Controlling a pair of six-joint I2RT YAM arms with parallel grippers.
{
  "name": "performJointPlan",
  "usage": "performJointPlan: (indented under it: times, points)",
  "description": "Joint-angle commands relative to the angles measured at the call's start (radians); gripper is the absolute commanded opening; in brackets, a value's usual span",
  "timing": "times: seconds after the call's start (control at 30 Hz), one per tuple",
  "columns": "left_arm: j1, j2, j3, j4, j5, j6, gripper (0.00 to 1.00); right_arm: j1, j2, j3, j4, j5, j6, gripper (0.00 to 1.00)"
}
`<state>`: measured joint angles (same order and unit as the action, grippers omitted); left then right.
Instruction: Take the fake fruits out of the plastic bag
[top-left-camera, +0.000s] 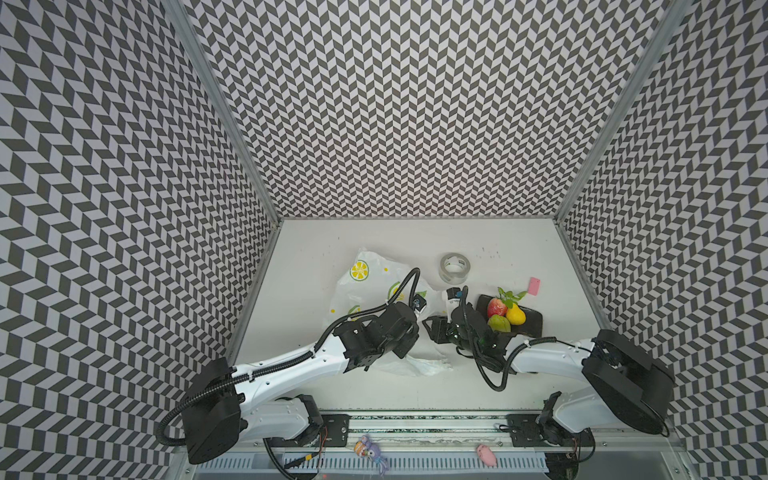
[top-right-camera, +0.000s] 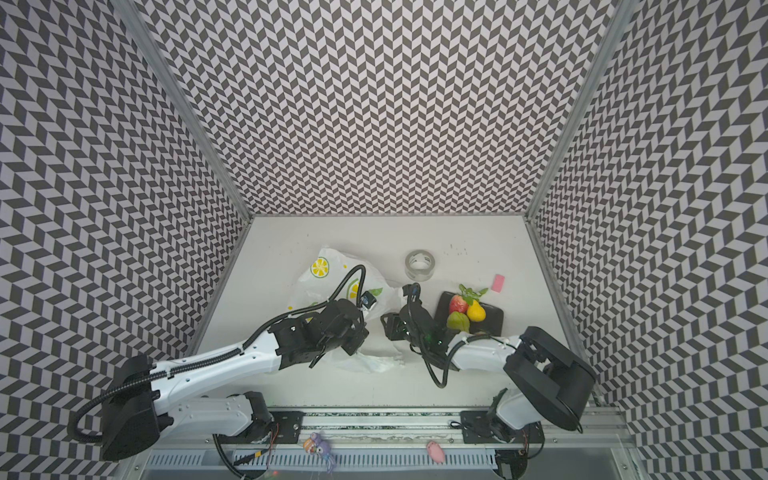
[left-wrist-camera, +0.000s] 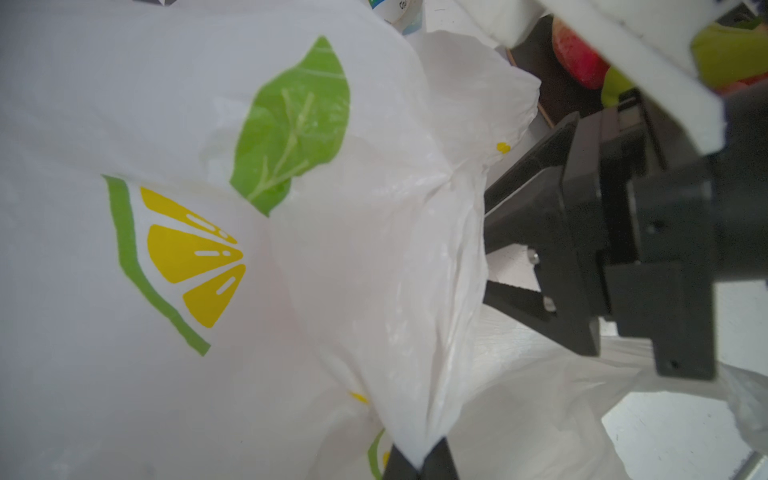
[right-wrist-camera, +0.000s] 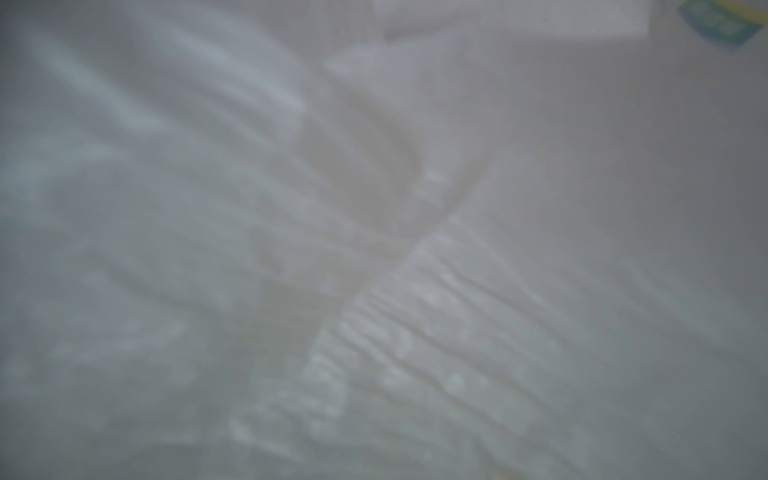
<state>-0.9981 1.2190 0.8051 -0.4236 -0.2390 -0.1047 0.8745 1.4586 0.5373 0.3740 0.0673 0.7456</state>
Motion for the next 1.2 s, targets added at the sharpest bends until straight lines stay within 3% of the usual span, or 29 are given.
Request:
performJointPlan:
  times: [0.0,0.17,0.27,0.57,0.8,0.9,1.13,1.17]
  points:
    - [0.003,-0.016,-0.01,0.046,0.024,0.024,0.0,0.008,0.013,-0.01,0.135,-0.051,0.077,0.48]
    - [0.004,-0.016,-0.01,0.071,0.043,0.007,0.0,0.01,0.104,-0.006,0.284,-0.039,0.165,0.48]
    - [0.007,-0.016,0.002,0.086,0.033,-0.013,0.0,0.041,0.119,-0.038,0.38,-0.009,0.125,0.47]
    - [0.037,-0.029,0.055,0.091,0.048,-0.029,0.0,0.087,-0.079,-0.239,0.424,0.122,-0.316,0.47]
    - [0.049,-0.041,0.053,0.097,0.075,0.02,0.0,0.094,-0.158,-0.239,0.312,0.096,-0.643,0.41]
    - [0.052,-0.05,0.054,0.099,0.079,0.042,0.0,0.112,-0.149,-0.244,0.313,0.106,-0.758,0.33]
    - [0.063,-0.056,0.067,0.1,0.104,0.085,0.0,0.136,-0.039,-0.166,0.233,0.266,-0.926,0.32]
    - [0.063,-0.057,0.071,0.092,0.104,0.089,0.0,0.138,-0.027,-0.163,0.253,0.248,-0.97,0.32]
